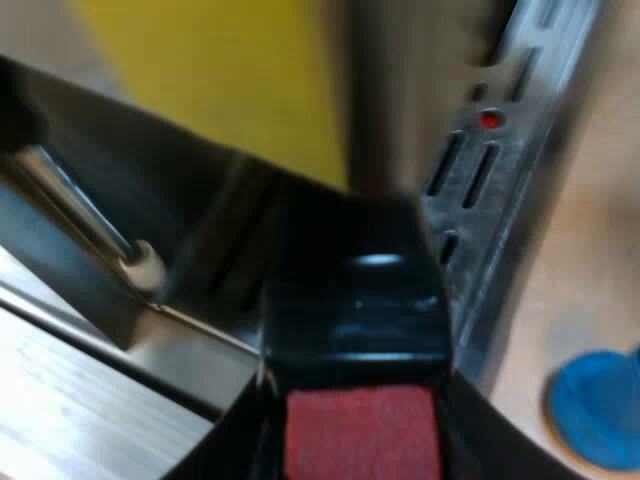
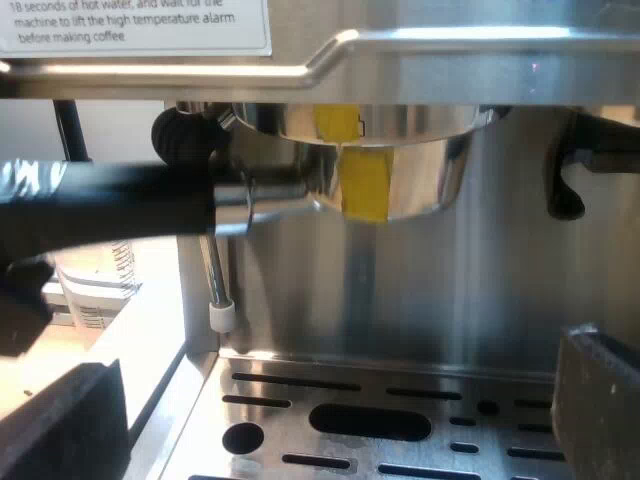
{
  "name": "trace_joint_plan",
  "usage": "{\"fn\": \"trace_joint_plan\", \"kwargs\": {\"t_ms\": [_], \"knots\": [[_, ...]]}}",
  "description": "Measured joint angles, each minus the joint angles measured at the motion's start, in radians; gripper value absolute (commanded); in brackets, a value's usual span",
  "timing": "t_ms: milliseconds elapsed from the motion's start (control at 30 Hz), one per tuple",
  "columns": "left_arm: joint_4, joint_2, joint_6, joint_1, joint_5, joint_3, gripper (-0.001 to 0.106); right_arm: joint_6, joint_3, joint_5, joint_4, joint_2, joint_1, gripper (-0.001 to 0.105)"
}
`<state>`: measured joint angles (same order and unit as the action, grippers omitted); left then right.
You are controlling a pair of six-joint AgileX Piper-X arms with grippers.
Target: Put the handle in the coffee machine
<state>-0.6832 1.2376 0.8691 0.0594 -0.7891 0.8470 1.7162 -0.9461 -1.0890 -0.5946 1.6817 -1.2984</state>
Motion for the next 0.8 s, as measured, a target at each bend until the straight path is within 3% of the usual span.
{"fn": "trace_joint_plan", "kwargs": {"t_ms": [367,567,700,800], "knots": [[-0.006,0.000,0.015,0.001,-0.005,0.000,0.000,0.000,0.000,0.000,0.000,0.000,0.000,0.086],[-0.077,0.000,0.069,0.007,-0.054,0.000,0.000,0.000,0.000,0.000,0.000,0.000,0.000,0.086],[-0.076,0.000,0.069,0.019,-0.064,0.000,0.000,0.000,0.000,0.000,0.000,0.000,0.000,0.086],[-0.062,0.000,0.067,0.051,-0.112,0.003,0.000,0.000,0.000,0.000,0.000,0.000,0.000,0.086]]}}
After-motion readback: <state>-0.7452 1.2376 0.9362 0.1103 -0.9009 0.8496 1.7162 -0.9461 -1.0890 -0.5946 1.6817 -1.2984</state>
